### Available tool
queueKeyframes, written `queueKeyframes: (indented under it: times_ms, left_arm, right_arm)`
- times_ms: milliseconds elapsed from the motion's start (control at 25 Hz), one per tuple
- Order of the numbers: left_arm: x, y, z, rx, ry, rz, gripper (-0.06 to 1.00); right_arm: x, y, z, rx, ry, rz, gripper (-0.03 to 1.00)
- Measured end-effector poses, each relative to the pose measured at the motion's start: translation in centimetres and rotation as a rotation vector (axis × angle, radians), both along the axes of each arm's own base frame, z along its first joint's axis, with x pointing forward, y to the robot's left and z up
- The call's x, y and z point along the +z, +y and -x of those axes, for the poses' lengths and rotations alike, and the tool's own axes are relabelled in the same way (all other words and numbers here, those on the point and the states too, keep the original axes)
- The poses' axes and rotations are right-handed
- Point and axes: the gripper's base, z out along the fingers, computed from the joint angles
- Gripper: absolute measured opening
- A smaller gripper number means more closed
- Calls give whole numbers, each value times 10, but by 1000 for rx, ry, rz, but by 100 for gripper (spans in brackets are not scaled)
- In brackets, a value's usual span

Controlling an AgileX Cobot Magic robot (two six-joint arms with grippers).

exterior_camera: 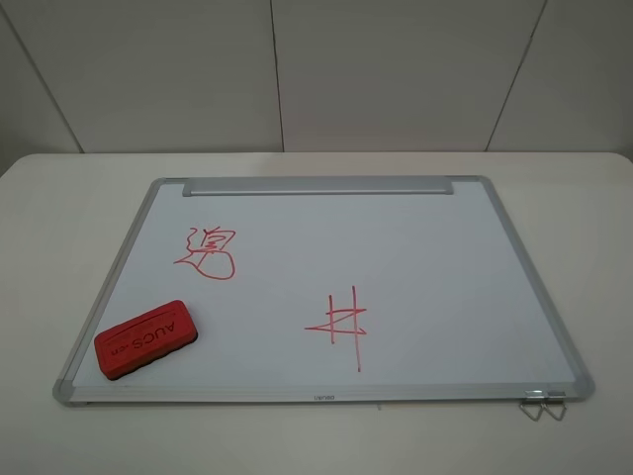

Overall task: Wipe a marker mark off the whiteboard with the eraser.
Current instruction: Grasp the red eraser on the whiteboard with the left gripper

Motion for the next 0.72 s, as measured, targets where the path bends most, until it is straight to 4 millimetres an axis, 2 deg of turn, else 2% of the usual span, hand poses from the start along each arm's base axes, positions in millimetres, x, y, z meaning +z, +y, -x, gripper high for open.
queueKeyframes:
  times_ms: [720]
  left_arm:
    - [0,0,0,0,0,0,78]
  right_arm:
    - [0,0,0,0,0,0,71]
